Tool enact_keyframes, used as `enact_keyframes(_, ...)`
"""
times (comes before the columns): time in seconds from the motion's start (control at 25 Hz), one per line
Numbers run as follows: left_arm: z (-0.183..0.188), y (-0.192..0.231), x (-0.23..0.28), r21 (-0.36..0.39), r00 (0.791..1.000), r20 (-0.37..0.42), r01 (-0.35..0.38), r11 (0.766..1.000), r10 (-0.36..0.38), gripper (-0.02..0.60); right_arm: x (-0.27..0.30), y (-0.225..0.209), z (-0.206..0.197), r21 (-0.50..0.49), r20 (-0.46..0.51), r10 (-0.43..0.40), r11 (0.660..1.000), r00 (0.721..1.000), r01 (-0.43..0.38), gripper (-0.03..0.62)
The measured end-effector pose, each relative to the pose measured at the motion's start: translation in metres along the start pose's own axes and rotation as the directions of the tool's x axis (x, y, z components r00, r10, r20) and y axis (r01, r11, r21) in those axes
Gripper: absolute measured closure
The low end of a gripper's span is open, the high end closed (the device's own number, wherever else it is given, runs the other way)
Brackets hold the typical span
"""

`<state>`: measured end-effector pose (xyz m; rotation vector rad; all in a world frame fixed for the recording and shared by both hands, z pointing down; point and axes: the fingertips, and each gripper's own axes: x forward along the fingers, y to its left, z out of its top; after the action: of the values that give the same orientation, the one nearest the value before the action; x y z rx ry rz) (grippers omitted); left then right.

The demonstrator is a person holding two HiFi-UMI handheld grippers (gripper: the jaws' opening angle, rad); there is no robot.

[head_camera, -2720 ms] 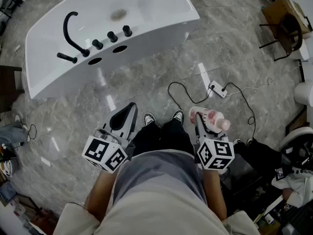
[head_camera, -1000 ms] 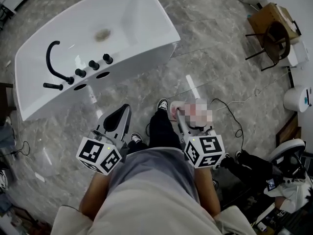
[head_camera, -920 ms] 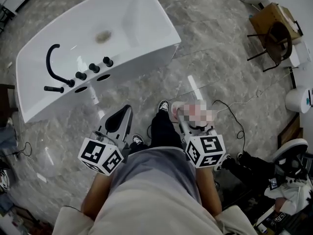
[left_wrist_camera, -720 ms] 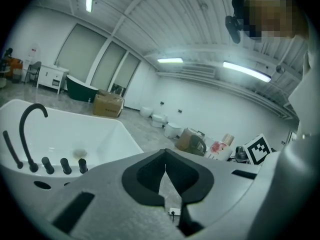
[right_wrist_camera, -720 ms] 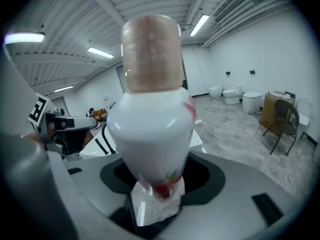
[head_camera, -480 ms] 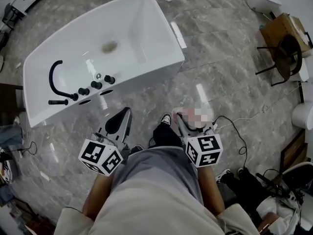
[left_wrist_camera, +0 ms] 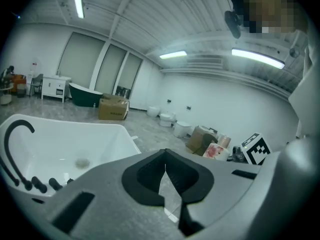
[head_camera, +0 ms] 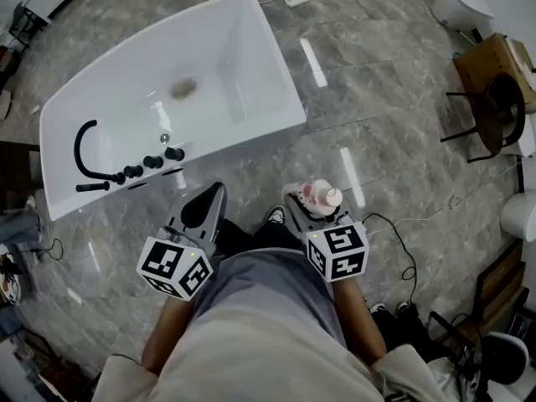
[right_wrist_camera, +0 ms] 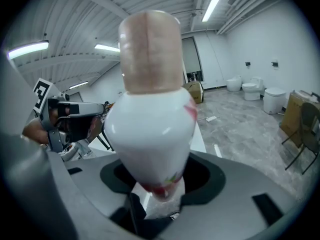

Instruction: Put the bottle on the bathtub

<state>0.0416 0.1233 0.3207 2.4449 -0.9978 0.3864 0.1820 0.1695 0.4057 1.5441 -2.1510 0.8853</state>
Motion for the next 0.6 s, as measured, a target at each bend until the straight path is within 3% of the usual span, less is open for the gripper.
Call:
enact_keyframes(0.24,-0.003,-0.003,0.018,-0.014,1.000,-0.022,-0.009,1.000,0.008,0.574,0.012,-0.023,0.003,0.010,-0.022,0.002,1.000,1.000,-0.001,0.370)
enact_keyframes(0.48,0.014,0.044,0.030,-0.104,1.000,-0.007,-0.030,0.994,0.029,0.574,0.043,-0.019,0.028,-0.019,-0.053,0.018,1.000,0.998,-0.019,0.370)
enact_keyframes(0.6,0.022,0.068,0.038,-0.063,0.999,-0.010,-0.050,0.997,0.049,0.574,0.061,-0.015,0.041,-0.001,-0.060,0.013,1.000,0.998,-0.013,0.370)
